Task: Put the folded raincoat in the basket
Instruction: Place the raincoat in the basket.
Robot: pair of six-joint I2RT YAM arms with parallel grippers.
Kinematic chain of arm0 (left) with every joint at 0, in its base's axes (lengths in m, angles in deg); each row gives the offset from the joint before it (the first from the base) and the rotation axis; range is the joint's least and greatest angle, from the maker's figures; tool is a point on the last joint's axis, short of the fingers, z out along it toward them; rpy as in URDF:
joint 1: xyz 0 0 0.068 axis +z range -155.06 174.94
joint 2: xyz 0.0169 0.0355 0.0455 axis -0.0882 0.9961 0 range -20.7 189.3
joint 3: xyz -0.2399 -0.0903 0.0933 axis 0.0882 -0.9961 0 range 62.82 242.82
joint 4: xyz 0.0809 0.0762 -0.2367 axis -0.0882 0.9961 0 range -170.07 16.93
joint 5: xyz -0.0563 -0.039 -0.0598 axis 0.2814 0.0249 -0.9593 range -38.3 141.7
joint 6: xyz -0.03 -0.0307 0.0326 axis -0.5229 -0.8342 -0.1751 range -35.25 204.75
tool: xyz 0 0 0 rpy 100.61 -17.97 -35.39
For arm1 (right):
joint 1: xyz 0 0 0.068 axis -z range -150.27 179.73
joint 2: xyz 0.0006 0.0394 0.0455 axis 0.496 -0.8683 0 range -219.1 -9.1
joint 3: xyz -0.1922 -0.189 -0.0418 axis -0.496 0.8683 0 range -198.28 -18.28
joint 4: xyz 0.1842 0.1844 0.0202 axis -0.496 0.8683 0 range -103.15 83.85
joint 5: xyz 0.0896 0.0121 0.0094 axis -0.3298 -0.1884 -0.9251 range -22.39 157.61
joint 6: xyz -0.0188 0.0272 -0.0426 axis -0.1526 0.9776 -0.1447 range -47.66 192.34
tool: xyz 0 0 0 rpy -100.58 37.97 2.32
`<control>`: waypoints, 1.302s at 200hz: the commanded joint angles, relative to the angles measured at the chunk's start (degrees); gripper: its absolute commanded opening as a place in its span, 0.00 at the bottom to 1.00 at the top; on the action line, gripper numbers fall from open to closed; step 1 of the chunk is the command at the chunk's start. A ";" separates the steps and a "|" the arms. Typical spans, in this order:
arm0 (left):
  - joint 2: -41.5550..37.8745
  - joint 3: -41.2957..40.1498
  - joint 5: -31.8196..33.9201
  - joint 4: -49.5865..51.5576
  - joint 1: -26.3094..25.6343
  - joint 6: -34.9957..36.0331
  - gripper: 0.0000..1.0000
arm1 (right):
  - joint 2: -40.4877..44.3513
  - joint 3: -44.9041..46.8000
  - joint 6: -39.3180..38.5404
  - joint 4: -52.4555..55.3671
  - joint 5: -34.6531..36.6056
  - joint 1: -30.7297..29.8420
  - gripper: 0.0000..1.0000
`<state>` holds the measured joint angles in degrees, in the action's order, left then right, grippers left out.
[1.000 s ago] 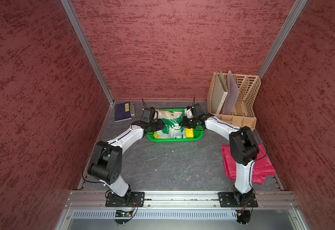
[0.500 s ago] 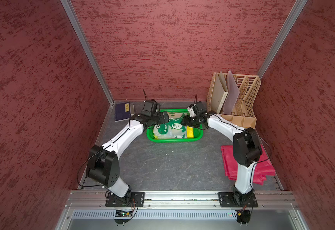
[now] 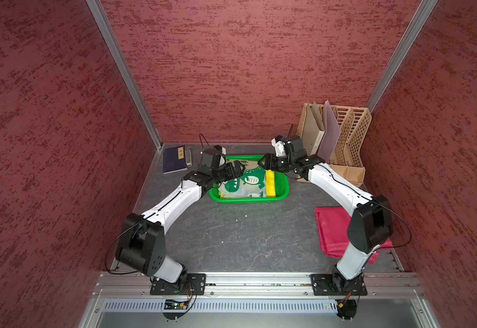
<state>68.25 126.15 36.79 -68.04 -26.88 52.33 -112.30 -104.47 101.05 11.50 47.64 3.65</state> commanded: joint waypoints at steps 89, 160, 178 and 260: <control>-4.93 12.71 10.24 17.10 -5.28 6.69 1.00 | 7.02 7.09 2.86 -12.14 -0.64 -1.47 0.62; -33.50 2.40 22.64 34.70 -15.04 -1.58 1.00 | 27.12 26.08 8.44 -12.03 14.67 -1.87 0.62; -38.02 3.09 24.76 40.65 -17.17 -4.99 1.00 | 27.27 28.86 13.19 -14.50 13.96 -4.50 0.62; -33.41 3.87 34.75 38.90 -32.63 -10.86 1.00 | 34.37 22.47 -0.07 10.27 32.53 -10.70 0.67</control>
<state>28.53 124.71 64.85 -29.88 -55.71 41.05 -84.00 -83.77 105.29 13.53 70.04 -7.28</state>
